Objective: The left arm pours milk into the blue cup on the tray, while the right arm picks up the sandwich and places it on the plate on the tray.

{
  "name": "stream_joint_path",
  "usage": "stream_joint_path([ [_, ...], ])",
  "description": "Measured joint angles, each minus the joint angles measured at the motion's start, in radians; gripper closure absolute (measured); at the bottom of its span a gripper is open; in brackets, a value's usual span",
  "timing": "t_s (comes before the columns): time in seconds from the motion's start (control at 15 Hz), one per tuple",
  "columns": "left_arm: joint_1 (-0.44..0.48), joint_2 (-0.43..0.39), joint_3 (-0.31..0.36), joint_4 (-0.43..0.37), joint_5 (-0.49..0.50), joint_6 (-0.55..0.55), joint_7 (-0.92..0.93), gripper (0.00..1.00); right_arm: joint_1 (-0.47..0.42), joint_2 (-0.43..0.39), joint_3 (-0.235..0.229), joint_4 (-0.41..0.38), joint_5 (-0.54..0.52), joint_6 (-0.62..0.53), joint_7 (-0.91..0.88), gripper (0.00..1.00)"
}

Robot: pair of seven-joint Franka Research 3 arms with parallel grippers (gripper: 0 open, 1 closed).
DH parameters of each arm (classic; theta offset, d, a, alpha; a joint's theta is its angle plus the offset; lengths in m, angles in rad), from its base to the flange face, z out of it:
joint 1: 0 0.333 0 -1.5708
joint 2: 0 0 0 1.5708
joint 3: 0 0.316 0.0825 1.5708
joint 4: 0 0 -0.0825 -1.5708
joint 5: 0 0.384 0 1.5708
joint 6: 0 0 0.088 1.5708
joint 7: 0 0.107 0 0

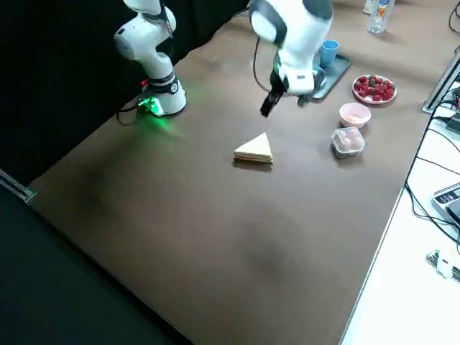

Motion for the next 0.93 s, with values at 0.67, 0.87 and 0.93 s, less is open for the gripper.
stream_joint_path([
  [0.67,0.02,0.051,-0.004,0.0,-0.038,-0.05,0.066,0.0,-0.08,0.276,0.0,-0.024,0.023,0.123,-0.199,0.08],
  [0.87,0.021,0.053,-0.01,-0.009,-0.039,-0.087,0.137,0.0,-0.099,0.333,0.001,-0.023,0.121,0.145,-0.274,0.09],
  [0.93,0.021,0.053,-0.016,-0.013,-0.04,-0.089,0.145,0.0,-0.099,0.34,0.002,-0.023,0.126,0.148,-0.278,0.09],
])
